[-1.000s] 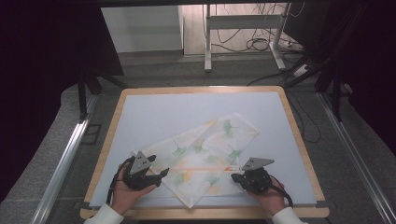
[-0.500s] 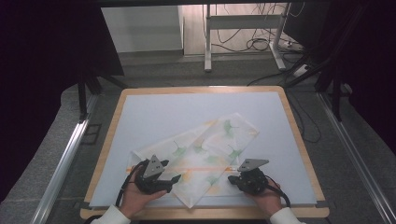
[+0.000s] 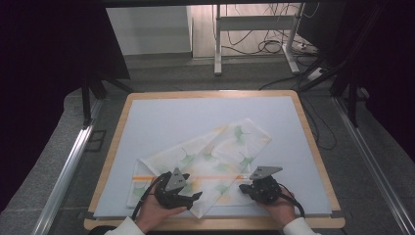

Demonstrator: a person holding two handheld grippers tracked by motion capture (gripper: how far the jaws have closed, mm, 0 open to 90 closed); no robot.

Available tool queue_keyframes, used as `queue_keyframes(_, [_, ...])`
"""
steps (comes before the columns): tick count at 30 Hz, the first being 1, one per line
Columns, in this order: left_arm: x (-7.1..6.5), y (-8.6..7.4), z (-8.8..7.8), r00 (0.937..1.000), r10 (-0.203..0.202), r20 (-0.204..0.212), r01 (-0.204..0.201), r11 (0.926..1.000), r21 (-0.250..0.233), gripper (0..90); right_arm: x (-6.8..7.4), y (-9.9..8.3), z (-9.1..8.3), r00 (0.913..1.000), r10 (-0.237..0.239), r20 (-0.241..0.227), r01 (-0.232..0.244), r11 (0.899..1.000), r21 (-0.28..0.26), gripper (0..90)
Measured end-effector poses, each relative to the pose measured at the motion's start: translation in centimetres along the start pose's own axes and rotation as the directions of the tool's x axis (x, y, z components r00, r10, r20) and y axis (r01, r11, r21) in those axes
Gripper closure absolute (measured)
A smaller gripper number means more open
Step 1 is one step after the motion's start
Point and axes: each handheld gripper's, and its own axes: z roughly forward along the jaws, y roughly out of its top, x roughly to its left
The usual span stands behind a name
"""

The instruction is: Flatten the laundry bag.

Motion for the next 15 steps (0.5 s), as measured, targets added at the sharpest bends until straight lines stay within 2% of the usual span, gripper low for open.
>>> queue_keyframes(11, [-2.0,0.9,2.1,0.997,0.043,0.064,-0.045,0.9983,0.036,23.1,0.0,0.0,0.0,1.0,-0.002,-0.001,0.002,1.0,0.004,89.3])
queue_keyframes(14, [-2.3,1.0,2.5,0.9966,0.053,0.064,-0.056,0.9973,0.048,22.3,0.0,0.0,0.0,1.0,-0.005,0.0,0.005,1.0,0.003,89.2])
queue_keyframes(15, [-2.5,1.0,2.8,0.9968,0.064,0.047,-0.066,0.9964,0.053,22.3,0.0,0.0,0.0,1.0,-0.005,-0.001,0.005,1.0,0.003,89.3])
